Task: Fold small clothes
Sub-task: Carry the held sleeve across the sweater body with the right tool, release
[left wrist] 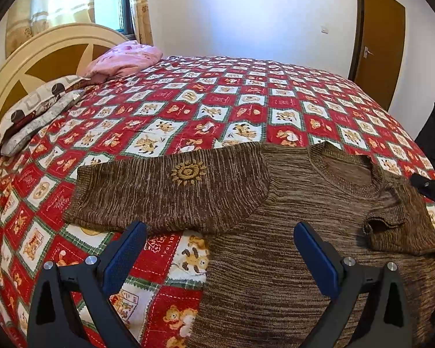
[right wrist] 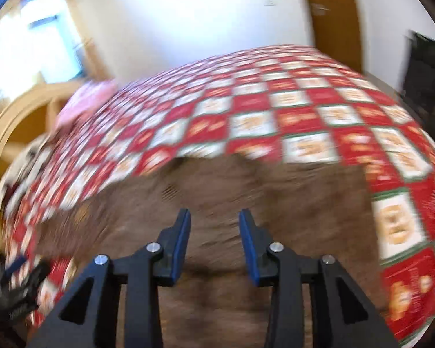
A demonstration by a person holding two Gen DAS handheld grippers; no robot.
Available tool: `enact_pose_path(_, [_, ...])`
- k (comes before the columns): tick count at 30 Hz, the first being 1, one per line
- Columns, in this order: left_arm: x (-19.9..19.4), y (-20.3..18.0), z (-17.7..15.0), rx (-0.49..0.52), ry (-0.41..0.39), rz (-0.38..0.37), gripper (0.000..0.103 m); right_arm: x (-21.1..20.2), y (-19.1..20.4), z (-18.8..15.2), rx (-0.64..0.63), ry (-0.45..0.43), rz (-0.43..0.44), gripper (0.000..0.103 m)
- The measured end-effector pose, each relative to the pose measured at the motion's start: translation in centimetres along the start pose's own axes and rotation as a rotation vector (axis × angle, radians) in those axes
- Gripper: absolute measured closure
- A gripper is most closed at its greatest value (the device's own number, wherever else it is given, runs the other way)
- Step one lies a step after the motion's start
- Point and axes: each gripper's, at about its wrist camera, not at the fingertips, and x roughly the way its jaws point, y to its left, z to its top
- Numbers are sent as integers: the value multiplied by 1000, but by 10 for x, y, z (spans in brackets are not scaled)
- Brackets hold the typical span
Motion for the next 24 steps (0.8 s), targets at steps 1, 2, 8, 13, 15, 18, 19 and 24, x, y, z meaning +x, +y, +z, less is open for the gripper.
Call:
enact_pose_path(1, [1, 1, 0, -5, 4, -3, 1, 2, -11, 4, 25, 4, -37, 72])
enact_pose_path(2, [2, 2, 0, -7, 7, -6, 1, 7, -19, 5, 31, 21, -90, 81])
enact_pose_path(8, [2, 8, -1, 11, -9, 29, 1, 50, -11, -11, -20, 166, -187, 84])
enact_pose_path(13, [5, 32, 3, -24, -24, 84, 1, 74, 28, -12, -80, 220, -87, 84])
enact_pose_path(15, [6, 43, 4, -45, -22, 79, 1, 79, 30, -2, -23, 228, 79, 81])
enact_pose_path(18, [6, 61, 5, -63, -32, 82, 1, 70, 16, 6, 138, 178, 323, 81])
enact_pose_path(19, [8, 68, 4, -69, -35, 94, 1, 63, 15, 7, 125, 150, 289, 80])
enact_pose_path(24, [22, 105, -2, -124, -3, 199, 1, 54, 25, -14, -25, 151, 105, 80])
